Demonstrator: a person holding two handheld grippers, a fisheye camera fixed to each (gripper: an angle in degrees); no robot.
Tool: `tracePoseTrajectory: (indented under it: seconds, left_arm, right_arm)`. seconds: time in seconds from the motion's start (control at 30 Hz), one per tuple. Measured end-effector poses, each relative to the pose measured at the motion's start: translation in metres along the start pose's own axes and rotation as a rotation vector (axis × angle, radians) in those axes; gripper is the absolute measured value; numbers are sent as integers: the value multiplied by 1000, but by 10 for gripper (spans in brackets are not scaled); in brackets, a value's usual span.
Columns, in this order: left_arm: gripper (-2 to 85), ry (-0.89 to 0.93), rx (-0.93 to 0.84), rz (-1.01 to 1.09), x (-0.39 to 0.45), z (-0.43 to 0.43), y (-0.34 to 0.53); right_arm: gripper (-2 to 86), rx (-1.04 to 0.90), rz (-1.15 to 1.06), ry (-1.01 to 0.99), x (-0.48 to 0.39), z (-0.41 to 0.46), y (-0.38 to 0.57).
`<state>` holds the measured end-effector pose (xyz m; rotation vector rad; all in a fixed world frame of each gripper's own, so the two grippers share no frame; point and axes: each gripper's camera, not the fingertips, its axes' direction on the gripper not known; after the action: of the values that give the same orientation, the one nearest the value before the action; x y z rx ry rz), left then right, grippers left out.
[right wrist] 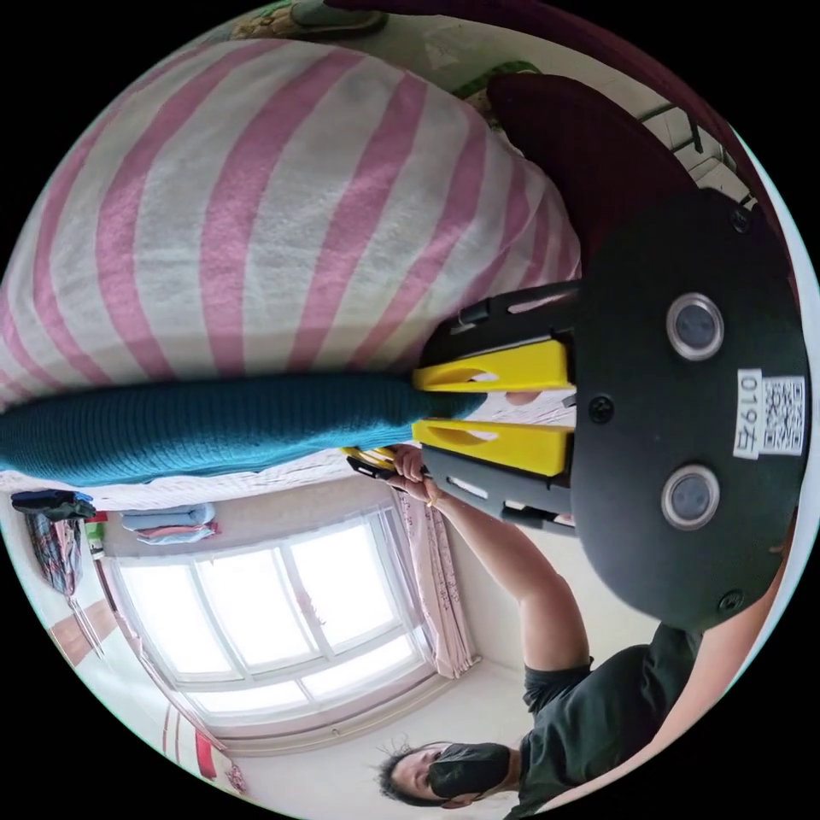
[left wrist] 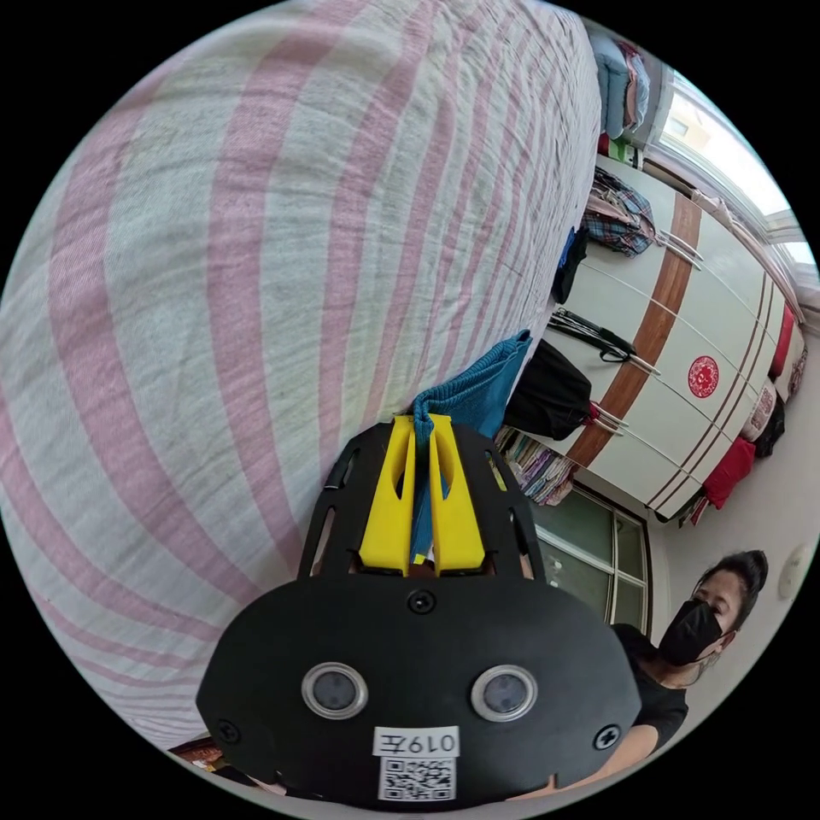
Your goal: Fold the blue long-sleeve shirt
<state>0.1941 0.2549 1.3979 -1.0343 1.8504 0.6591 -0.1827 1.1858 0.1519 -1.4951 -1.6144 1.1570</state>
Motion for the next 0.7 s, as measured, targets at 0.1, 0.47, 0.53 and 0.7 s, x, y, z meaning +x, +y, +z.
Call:
tracePoseTrajectory:
  seconds: [0.1,0.47,0.53,0.7]
  left_arm:
    - [34,7,-3,-1,3,7,-1]
    - [33,-12,5,-18,17,41,-7]
    - [34,-15,7,-16,20,46,-8]
    - [34,30,-2,-12,37,57,-8]
  right_arm:
    - [28,-20,-10,3,3,-1,3]
    - [6,-99,-28,50,15,4,7]
    - [0,-115,-22,25,16,1,7]
    - [-4,-127,48,-136,11,-11,4]
